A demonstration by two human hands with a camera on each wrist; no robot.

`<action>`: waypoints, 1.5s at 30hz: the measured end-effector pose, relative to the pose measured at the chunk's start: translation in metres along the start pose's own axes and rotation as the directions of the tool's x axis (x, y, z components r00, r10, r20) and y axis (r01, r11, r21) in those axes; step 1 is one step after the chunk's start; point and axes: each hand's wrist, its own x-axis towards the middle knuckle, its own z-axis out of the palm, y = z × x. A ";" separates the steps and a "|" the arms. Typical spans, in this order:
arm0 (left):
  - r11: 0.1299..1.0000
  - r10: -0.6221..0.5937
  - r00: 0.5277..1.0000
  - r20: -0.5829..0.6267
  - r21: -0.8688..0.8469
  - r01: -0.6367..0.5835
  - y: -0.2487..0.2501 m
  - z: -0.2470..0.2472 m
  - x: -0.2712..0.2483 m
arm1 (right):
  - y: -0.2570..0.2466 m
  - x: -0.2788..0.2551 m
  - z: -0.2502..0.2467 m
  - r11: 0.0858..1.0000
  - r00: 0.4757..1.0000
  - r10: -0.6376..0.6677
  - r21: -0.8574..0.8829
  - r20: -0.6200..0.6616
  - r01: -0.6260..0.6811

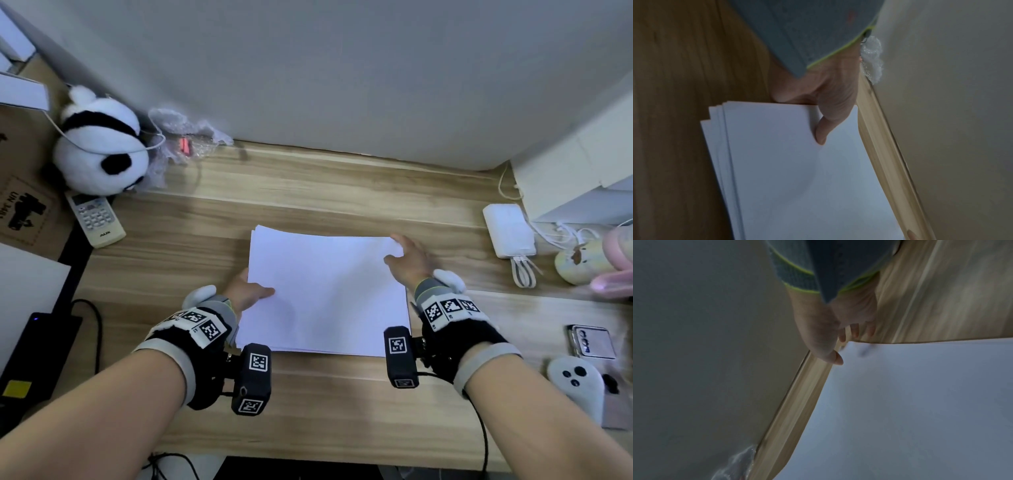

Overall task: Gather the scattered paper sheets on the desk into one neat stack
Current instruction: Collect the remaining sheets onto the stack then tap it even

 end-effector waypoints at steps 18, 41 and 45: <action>0.997 0.069 0.992 -0.103 -0.029 -0.072 -0.002 0.011 0.010 | 0.010 -0.004 0.000 0.986 0.993 0.055 0.160 -0.102 -0.038; 0.967 0.116 0.980 0.161 -0.243 -0.075 0.010 0.023 -0.022 | -0.013 -0.083 -0.012 0.155 0.986 0.039 0.974 0.161 -0.166; 0.954 0.210 0.977 -0.043 -0.212 -0.214 0.024 0.018 -0.025 | -0.031 -0.091 -0.041 0.250 1.000 -0.006 0.968 0.015 -0.013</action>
